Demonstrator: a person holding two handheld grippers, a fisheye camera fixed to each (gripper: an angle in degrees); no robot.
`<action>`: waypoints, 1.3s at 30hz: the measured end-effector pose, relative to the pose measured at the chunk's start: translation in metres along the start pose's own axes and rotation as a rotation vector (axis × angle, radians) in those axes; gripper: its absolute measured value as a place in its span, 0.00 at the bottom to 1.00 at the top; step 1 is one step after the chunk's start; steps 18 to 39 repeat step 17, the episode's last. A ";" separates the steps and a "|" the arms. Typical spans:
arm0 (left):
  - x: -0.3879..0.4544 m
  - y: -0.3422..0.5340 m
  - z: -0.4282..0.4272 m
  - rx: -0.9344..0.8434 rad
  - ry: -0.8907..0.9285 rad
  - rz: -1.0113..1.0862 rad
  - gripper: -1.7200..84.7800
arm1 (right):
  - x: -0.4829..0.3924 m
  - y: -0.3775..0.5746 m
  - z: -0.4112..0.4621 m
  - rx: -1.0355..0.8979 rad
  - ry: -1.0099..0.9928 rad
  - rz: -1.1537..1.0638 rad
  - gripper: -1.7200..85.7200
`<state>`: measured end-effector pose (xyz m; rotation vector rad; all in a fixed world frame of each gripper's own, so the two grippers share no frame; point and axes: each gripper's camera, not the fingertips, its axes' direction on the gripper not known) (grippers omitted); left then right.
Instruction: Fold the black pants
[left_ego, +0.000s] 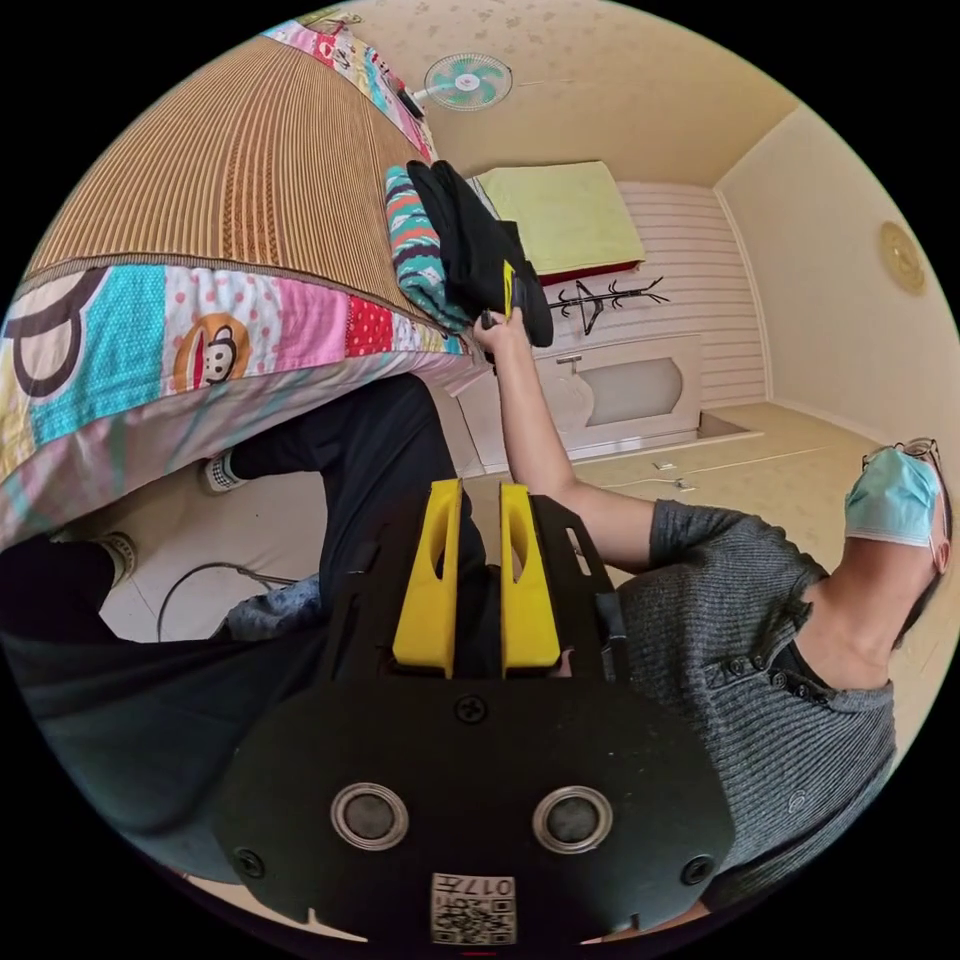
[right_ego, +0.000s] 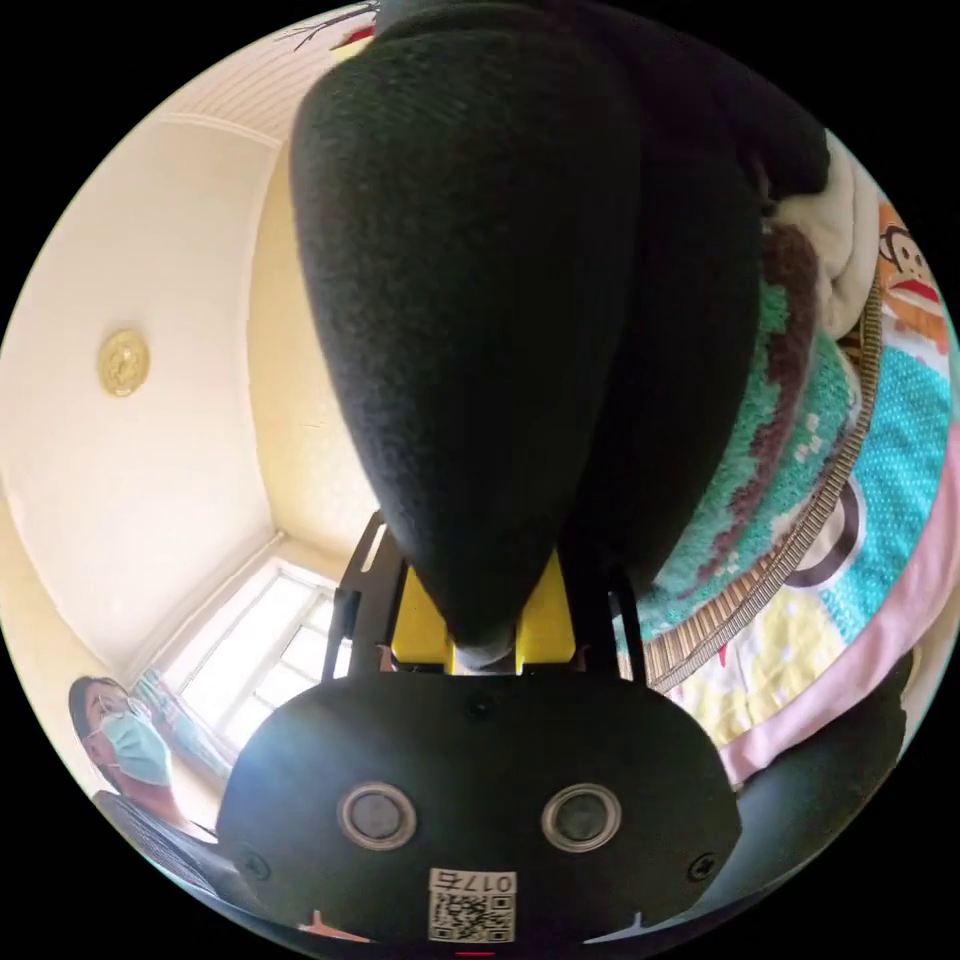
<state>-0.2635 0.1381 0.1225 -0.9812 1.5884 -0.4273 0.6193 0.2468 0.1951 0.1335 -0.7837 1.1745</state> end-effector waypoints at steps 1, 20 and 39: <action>0.000 -0.005 0.008 0.008 -0.014 -0.003 0.10 | -0.007 0.011 -0.003 -0.005 0.053 -0.008 0.14; 0.005 -0.005 -0.206 0.841 -1.050 -0.226 0.13 | -0.045 0.233 0.095 -0.750 0.262 -0.258 0.03; 0.005 -0.005 -0.206 0.841 -1.050 -0.226 0.13 | -0.045 0.233 0.095 -0.750 0.262 -0.258 0.03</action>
